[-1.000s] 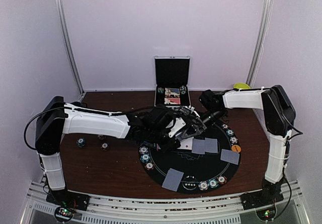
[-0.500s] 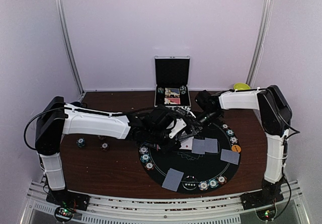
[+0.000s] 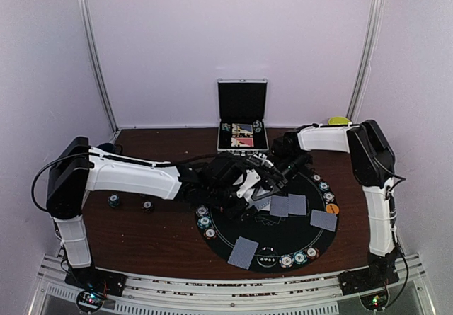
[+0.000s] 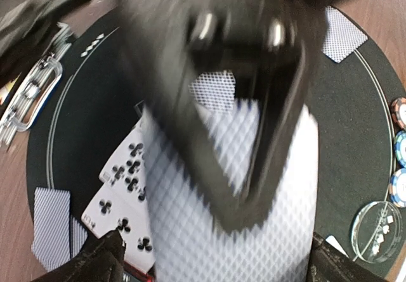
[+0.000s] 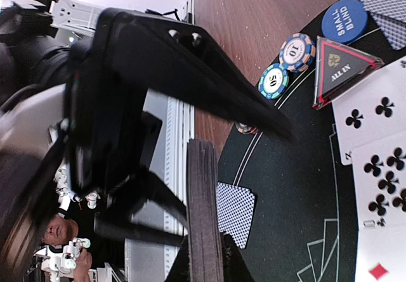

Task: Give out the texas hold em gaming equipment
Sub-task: Pass from the left arm to the right, then place the face-down deck piles on the poker table mat.

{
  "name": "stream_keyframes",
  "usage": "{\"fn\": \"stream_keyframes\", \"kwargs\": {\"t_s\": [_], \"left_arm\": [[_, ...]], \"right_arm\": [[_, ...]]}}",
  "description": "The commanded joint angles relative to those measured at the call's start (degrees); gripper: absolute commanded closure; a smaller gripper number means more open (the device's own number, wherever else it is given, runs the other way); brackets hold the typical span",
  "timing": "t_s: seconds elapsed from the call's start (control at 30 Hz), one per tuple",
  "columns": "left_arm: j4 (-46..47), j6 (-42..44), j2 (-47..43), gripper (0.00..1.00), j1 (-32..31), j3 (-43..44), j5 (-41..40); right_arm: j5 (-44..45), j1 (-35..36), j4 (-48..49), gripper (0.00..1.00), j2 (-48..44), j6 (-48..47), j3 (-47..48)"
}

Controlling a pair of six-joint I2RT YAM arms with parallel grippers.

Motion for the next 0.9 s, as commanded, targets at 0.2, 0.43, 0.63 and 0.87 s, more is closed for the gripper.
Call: {"fn": "stream_keyframes", "kwargs": {"t_s": [0.2,0.43,0.63,0.87], "left_arm": [[2.18,-10.67,-14.58,0.02,0.58,-11.77,-17.33],[6.42,-14.46,-24.57,0.02,0.69,-20.10,-22.69],[9.05,-14.76,-29.89,0.02,0.69,-24.81,-25.86],[11.99,-14.63,-34.42,0.02,0.67,-29.79,-27.61]], "right_arm": [[-2.90,-8.91,-8.96,1.00,1.14,-4.85,2.32],[-6.27,-11.76,-9.05,1.00,0.34,-5.25,5.29],[-7.84,-13.61,-9.05,1.00,2.07,-6.64,9.76],[-4.50,-13.95,-6.67,1.00,3.08,-7.57,15.53]]}}
